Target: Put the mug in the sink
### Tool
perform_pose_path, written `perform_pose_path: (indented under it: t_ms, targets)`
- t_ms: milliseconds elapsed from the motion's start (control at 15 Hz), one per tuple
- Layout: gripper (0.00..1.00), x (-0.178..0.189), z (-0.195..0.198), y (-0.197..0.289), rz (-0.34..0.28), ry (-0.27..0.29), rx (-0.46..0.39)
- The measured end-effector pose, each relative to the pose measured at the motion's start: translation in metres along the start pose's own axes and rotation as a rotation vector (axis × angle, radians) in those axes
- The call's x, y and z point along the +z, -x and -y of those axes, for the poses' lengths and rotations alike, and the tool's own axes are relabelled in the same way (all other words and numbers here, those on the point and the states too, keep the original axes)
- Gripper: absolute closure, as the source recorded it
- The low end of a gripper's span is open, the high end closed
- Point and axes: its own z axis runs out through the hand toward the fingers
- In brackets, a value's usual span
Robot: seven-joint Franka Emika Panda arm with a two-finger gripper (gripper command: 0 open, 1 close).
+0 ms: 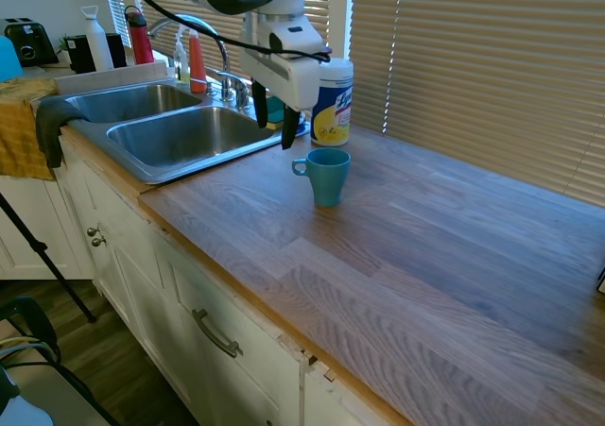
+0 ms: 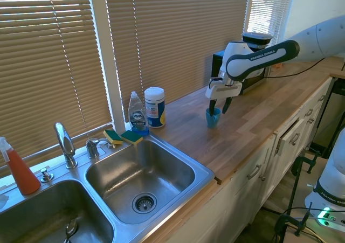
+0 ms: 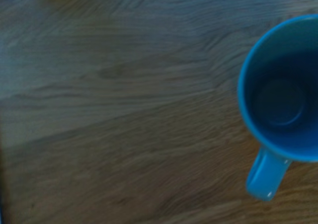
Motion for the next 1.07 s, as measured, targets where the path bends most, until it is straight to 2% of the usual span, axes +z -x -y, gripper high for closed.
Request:
perform_pose_path:
  t_ms: [467,667,867,933,1067]
  targets:
    - [0.0,0.013,-0.007,-0.064,-0.031,0.004,0.259]
    - [0.0,0.023,-0.013,-0.077,-0.038,0.018,0.32]
    - [0.0,0.039,-0.017,-0.085,-0.039,0.037,0.345]
    - [1.0,0.045,-0.017,-0.087,-0.04,0.043,0.349]
    - [1.0,0.058,-0.017,-0.09,-0.035,0.061,0.352]
